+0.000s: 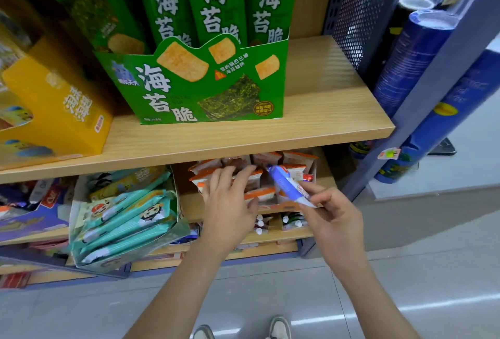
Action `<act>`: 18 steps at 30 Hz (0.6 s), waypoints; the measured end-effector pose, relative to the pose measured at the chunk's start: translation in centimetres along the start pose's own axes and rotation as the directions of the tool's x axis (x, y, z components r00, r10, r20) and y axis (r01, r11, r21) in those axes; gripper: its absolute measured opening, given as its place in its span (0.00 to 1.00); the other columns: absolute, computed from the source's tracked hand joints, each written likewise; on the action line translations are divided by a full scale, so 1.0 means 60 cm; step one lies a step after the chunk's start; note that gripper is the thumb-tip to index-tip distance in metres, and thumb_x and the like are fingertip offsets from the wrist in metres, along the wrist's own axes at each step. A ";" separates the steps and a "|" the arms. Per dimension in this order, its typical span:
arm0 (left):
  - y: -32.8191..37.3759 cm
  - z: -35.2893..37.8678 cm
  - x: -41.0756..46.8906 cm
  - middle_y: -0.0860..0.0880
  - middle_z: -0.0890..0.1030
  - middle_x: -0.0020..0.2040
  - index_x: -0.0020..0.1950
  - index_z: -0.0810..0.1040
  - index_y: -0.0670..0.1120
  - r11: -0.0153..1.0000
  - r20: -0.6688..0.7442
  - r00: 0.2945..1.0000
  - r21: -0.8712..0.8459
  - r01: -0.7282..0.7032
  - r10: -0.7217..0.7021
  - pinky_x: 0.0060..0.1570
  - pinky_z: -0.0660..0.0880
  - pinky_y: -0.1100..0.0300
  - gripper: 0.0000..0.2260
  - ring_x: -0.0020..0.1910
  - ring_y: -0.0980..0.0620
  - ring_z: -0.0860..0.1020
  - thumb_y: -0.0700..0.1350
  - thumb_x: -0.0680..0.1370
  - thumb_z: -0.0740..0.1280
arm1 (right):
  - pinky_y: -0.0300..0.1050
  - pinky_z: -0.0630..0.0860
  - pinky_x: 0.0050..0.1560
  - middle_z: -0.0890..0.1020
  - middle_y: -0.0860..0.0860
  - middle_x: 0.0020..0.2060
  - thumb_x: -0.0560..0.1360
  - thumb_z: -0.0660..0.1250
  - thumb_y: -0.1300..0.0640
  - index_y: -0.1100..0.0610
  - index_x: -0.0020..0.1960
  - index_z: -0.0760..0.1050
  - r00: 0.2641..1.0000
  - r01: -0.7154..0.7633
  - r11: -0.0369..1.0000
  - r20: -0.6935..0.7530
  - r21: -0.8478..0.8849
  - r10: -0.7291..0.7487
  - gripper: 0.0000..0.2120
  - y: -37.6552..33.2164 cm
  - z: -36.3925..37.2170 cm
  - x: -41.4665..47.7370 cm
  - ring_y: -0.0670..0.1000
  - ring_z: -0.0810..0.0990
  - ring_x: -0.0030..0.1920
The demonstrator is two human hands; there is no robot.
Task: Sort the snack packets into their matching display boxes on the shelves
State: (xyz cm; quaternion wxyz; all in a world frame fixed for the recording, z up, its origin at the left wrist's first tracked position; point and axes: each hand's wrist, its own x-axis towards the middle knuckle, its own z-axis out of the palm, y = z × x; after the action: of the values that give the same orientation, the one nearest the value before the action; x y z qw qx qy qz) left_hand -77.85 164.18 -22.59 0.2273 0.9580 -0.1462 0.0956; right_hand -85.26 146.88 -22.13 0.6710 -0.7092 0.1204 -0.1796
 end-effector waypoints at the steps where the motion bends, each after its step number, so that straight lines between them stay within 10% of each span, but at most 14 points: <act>1: 0.010 -0.012 -0.008 0.51 0.70 0.67 0.72 0.67 0.55 0.983 0.049 0.999 -0.181 0.019 -0.010 0.68 0.64 0.50 0.32 0.69 0.50 0.63 0.47 0.71 0.75 | 0.42 0.81 0.42 0.86 0.51 0.52 0.71 0.69 0.76 0.63 0.39 0.72 1.000 0.007 1.000 0.021 0.019 -0.007 0.11 -0.002 -0.005 -0.004 0.43 0.84 0.52; 5: 0.048 -0.051 -0.028 0.66 0.68 0.65 0.68 0.62 0.69 0.853 0.193 0.979 -0.519 0.051 0.059 0.61 0.66 0.73 0.39 0.65 0.66 0.67 0.44 0.68 0.78 | 0.38 0.80 0.45 0.87 0.49 0.48 0.70 0.68 0.79 0.65 0.39 0.72 0.982 -0.082 0.988 0.181 0.130 0.058 0.11 -0.023 -0.027 0.001 0.46 0.84 0.53; 10: 0.047 -0.047 -0.029 0.62 0.81 0.46 0.44 0.77 0.65 0.819 0.240 0.970 -0.549 0.165 -0.034 0.47 0.77 0.60 0.17 0.47 0.58 0.78 0.45 0.68 0.79 | 0.42 0.81 0.47 0.87 0.53 0.50 0.73 0.64 0.78 0.63 0.43 0.77 0.939 -0.234 0.960 0.291 0.151 0.183 0.12 -0.021 -0.046 0.036 0.49 0.85 0.52; 14: 0.031 -0.041 -0.039 0.60 0.78 0.45 0.45 0.76 0.61 0.921 0.366 0.930 -0.351 0.169 -0.031 0.46 0.75 0.59 0.11 0.46 0.59 0.76 0.50 0.70 0.77 | 0.48 0.79 0.48 0.82 0.47 0.50 0.75 0.65 0.69 0.48 0.59 0.77 0.982 -0.014 0.931 0.171 -0.365 0.082 0.19 0.025 -0.033 0.091 0.46 0.80 0.51; 18: 0.035 -0.023 -0.038 0.59 0.70 0.67 0.47 0.77 0.57 0.968 0.414 0.900 -0.250 -0.027 0.132 0.64 0.68 0.60 0.11 0.64 0.59 0.69 0.50 0.70 0.76 | 0.49 0.71 0.55 0.76 0.51 0.61 0.77 0.66 0.60 0.51 0.70 0.69 0.941 0.238 0.635 0.336 -0.735 0.036 0.22 0.051 0.007 0.119 0.55 0.71 0.58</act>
State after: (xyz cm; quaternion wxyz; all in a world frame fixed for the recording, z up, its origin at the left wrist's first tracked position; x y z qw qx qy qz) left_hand -80.84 163.56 -21.05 0.2987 0.9145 -0.2422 -0.1257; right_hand -78.43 144.10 -24.53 0.3057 -0.9509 0.0343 -0.0323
